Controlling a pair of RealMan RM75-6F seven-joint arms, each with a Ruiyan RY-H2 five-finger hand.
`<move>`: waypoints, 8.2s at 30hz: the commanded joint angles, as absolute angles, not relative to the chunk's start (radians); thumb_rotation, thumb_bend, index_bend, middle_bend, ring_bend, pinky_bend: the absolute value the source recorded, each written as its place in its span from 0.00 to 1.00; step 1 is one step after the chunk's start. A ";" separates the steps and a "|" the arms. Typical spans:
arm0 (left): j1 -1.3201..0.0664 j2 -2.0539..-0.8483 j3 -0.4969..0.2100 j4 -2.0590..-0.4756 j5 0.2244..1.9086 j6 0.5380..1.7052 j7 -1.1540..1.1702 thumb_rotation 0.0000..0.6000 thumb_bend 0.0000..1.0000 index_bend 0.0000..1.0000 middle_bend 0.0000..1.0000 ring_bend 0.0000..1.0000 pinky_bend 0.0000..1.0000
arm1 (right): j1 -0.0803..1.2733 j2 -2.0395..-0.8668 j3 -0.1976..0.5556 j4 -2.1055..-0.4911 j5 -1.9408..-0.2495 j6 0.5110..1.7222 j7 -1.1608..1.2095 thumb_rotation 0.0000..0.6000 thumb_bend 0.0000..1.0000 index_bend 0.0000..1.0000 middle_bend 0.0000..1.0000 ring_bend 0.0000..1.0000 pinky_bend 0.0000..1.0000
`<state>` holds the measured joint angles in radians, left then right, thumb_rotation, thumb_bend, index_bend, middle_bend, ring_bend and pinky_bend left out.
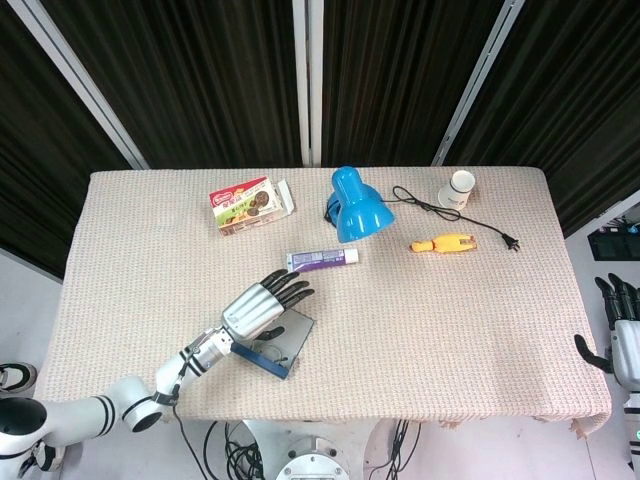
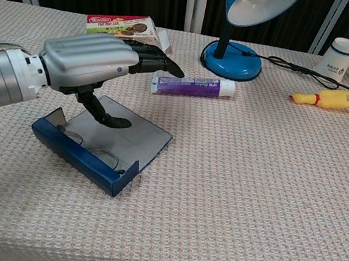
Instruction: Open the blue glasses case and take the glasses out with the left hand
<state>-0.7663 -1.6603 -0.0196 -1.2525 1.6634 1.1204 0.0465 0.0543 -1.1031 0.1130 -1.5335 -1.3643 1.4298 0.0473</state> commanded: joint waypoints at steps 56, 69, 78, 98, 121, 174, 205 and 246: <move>-0.561 -1.267 0.129 -1.591 1.564 1.013 -0.067 1.00 0.49 0.10 0.36 0.08 0.15 | 0.058 -1.096 0.110 -1.576 -1.373 1.433 0.009 1.00 0.25 0.00 0.00 0.00 0.00; -0.554 -1.270 0.081 -1.507 1.469 0.974 -0.034 1.00 0.53 0.10 0.39 0.08 0.15 | 0.059 -1.093 0.109 -1.583 -1.372 1.433 -0.001 1.00 0.25 0.00 0.00 0.00 0.00; -0.548 -1.251 0.054 -1.482 1.438 0.974 -0.024 1.00 0.54 0.10 0.39 0.08 0.15 | 0.059 -1.093 0.108 -1.587 -1.372 1.434 -0.008 1.00 0.25 0.00 0.00 0.00 0.00; -0.540 -1.211 0.019 -1.541 1.448 1.000 -0.052 1.00 0.54 0.10 0.39 0.08 0.15 | 0.060 -1.093 0.110 -1.586 -1.367 1.432 -0.005 1.00 0.25 0.00 0.00 0.00 0.00; -0.480 -1.080 0.043 -1.765 1.247 0.949 0.158 1.00 0.56 0.09 0.35 0.08 0.18 | 0.057 -1.079 0.110 -1.592 -1.384 1.447 0.015 1.00 0.25 0.00 0.00 0.00 0.00; -0.755 -1.374 -0.109 -1.491 1.264 0.669 -0.034 1.00 0.67 0.06 0.27 0.05 0.18 | 0.060 -1.098 0.111 -1.521 -1.343 1.400 0.069 1.00 0.25 0.00 0.00 0.00 0.00; -0.780 -1.382 -0.093 -1.538 1.290 0.725 -0.052 1.00 0.57 0.06 0.28 0.05 0.18 | 0.058 -1.095 0.111 -1.519 -1.343 1.396 0.076 1.00 0.25 0.00 0.00 0.00 0.00; -0.755 -1.581 -0.173 -1.568 0.921 0.931 0.297 1.00 0.27 0.12 0.40 0.15 0.20 | 0.057 -1.075 0.111 -1.544 -1.348 1.399 0.078 1.00 0.25 0.00 0.00 0.00 0.00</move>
<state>-0.7529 -1.5790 -0.1711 -1.5706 0.9250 0.9333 0.2951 0.0572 -1.0747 0.1113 -1.5440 -1.3483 1.3996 0.0774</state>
